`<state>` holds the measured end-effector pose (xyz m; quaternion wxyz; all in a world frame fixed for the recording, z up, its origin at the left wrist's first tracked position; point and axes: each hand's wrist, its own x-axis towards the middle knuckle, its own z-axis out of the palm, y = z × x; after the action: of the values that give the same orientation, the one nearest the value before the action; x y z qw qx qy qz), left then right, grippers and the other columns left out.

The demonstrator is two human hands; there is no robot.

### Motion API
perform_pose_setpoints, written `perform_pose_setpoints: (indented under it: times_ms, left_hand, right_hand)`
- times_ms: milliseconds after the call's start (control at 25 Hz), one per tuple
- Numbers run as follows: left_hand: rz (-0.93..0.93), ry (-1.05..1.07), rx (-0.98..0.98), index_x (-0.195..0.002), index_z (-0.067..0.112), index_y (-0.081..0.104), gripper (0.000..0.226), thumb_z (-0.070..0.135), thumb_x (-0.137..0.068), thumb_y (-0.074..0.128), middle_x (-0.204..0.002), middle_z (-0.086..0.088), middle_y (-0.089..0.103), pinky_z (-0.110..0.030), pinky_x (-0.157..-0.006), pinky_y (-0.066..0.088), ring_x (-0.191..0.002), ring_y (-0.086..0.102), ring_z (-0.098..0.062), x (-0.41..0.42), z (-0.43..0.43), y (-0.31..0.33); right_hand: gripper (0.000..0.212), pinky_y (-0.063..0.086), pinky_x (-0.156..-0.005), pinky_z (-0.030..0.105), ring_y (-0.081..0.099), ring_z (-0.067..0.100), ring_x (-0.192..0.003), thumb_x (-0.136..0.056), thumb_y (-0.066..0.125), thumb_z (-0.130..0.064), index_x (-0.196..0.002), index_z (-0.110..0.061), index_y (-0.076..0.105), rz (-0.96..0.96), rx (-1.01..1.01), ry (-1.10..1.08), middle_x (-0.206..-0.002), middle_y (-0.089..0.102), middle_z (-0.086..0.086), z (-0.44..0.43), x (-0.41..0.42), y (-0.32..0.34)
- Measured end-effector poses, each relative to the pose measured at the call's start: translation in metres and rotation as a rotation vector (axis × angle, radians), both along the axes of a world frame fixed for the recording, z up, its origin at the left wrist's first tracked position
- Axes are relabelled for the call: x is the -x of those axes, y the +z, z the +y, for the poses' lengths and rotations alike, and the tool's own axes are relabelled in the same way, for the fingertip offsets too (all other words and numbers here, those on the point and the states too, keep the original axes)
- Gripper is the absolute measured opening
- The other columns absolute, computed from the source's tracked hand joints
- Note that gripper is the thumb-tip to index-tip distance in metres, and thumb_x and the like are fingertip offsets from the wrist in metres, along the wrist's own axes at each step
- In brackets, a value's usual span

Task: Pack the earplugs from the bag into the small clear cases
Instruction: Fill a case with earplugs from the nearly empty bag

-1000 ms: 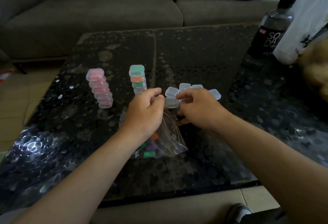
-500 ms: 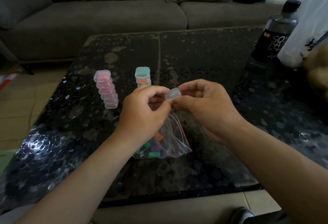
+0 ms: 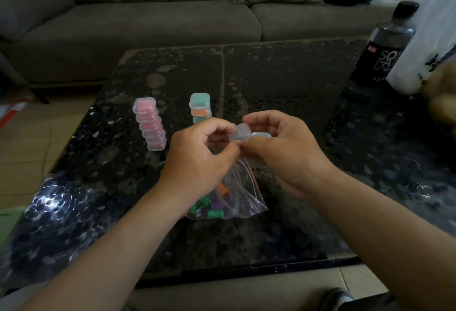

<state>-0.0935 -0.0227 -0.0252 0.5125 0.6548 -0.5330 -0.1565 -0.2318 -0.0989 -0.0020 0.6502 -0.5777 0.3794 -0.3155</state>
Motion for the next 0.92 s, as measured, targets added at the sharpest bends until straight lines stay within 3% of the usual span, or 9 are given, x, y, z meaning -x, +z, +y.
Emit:
perform_pose_setpoints:
  times_ms: [280, 400, 680, 920]
  left_hand:
    - [0.292, 0.146, 0.004, -0.100, 0.021, 0.074, 0.013, 0.018, -0.101, 0.062, -0.089, -0.001, 0.079, -0.048, -0.074, 0.065, -0.081, 0.078, -0.019, -0.014, -0.006, 0.007]
    - [0.435, 0.182, -0.040, -0.102, 0.023, 0.075, 0.014, 0.017, -0.101, 0.062, -0.088, -0.002, 0.079, -0.046, -0.071, 0.065, -0.078, 0.078, -0.021, -0.012, -0.007, 0.008]
    - [0.538, 0.084, -0.152, -0.119, 0.031, 0.071, 0.026, 0.020, -0.095, 0.072, -0.103, -0.004, 0.079, -0.048, -0.084, 0.063, -0.094, 0.078, -0.021, -0.018, -0.004, 0.006]
    - [0.603, -0.004, -0.206, -0.129, 0.023, 0.065, 0.039, 0.009, -0.093, 0.072, -0.098, -0.006, 0.079, -0.037, -0.068, 0.062, -0.090, 0.078, -0.023, -0.020, 0.001, 0.013]
  right_hand:
    - [0.043, 0.064, -0.074, 0.032, 0.074, 0.012, -0.090, -0.077, 0.077, 0.010, -0.104, -0.022, 0.067, 0.051, 0.087, 0.095, -0.102, 0.072, -0.005, 0.009, -0.003, 0.001]
    - [0.038, 0.063, -0.073, 0.030, 0.075, 0.014, -0.087, -0.078, 0.077, 0.008, -0.106, -0.015, 0.067, 0.018, 0.092, 0.106, -0.097, 0.075, -0.001, 0.011, -0.004, -0.001]
    - [0.030, 0.063, -0.074, 0.032, 0.075, 0.015, -0.085, -0.078, 0.080, 0.000, -0.101, -0.014, 0.067, 0.063, 0.113, 0.130, -0.092, 0.077, 0.003, 0.012, -0.005, -0.002]
    - [0.027, 0.063, -0.072, 0.030, 0.074, 0.009, -0.083, -0.082, 0.078, 0.000, -0.100, -0.018, 0.068, 0.194, 0.230, 0.145, -0.087, 0.076, -0.004, 0.012, -0.005, -0.004]
